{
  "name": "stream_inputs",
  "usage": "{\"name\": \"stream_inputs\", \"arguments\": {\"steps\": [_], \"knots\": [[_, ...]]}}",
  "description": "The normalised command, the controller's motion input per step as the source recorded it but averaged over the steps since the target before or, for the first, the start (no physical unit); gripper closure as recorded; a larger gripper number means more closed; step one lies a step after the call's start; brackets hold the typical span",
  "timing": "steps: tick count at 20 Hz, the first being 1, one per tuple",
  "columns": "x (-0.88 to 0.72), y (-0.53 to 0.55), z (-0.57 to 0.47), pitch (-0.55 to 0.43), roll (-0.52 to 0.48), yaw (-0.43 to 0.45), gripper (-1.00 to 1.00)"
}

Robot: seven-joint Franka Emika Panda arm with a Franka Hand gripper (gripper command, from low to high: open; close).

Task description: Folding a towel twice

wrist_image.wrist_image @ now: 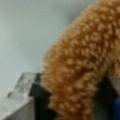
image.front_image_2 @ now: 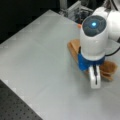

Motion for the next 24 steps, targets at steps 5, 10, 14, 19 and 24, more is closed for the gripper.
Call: {"name": "stream_inputs", "arguments": {"steps": [5, 10, 14, 19, 24], "knots": [[-0.05, -0.26, 0.3, 0.289, 0.205, 0.17, 1.0], [-0.05, -0.29, 0.1, 0.25, 0.213, 0.297, 1.0], [-0.04, -0.35, 0.02, 0.139, 0.145, 0.185, 1.0], [-0.13, -0.34, -0.07, 0.028, 0.09, 0.217, 1.0], [-0.36, -0.42, -0.12, -0.015, 0.036, 0.223, 1.0]]}}
